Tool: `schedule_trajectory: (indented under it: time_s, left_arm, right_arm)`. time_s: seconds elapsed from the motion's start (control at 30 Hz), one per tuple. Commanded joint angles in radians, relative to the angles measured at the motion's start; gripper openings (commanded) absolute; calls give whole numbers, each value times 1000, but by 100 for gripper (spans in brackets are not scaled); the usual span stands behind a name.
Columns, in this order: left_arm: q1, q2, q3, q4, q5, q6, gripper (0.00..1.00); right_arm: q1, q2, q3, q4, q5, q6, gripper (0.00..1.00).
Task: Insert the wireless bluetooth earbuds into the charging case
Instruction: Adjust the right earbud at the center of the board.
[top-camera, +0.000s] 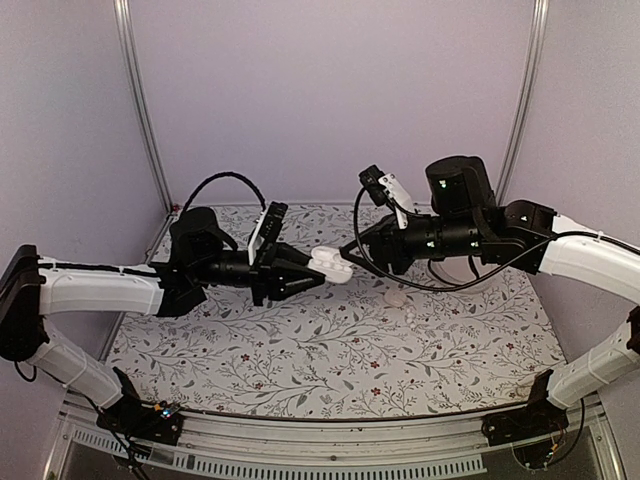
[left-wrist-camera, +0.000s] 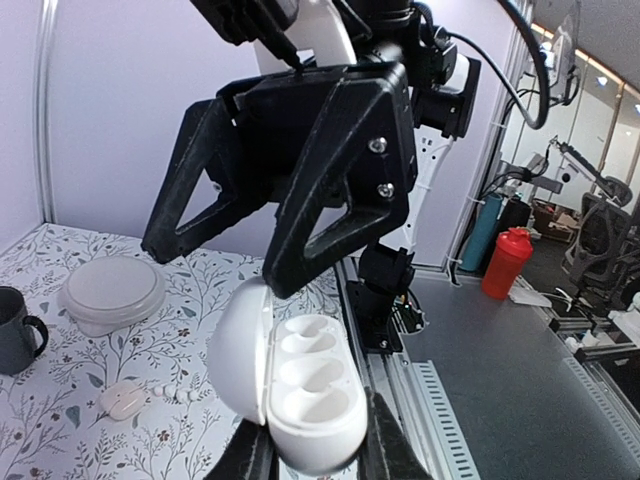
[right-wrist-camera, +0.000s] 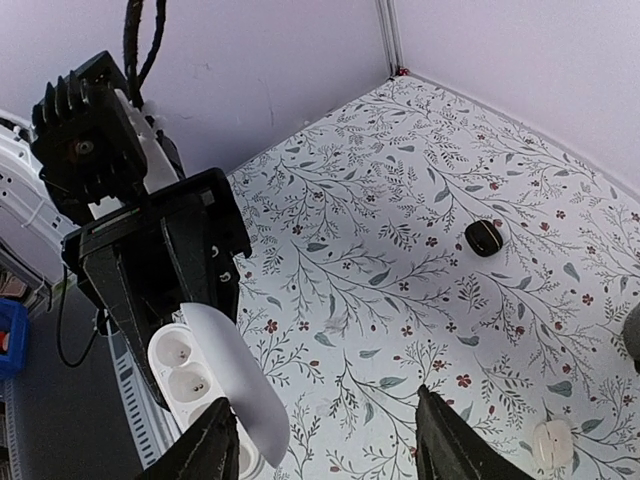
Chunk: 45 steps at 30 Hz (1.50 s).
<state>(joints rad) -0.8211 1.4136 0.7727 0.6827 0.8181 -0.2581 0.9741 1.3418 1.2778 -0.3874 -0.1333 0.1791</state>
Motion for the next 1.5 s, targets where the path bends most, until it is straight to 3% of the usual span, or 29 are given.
schedule_trajectory:
  time_s: [0.0, 0.27, 0.6, 1.0, 1.33, 1.47]
  left_arm:
    - [-7, -2, -44, 85, -79, 8, 0]
    - [16, 24, -129, 202, -185, -42, 0]
    - [35, 14, -193, 277, -269, -80, 0]
    - [48, -38, -247, 295, -313, -92, 0]
    - [80, -71, -300, 373, -309, -116, 0]
    - [89, -73, -313, 412, -299, -126, 0]
  right_arm:
    - [-31, -35, -27, 57, -46, 69, 65]
    - [-117, -107, -112, 58, -61, 163, 75]
    - [-275, -213, -359, -5, 47, 369, 79]
    - [-399, -156, -469, -95, 210, 496, 85]
    - [-410, -157, -530, -139, 223, 578, 86]
    - [-410, -138, -533, -148, 193, 579, 77]
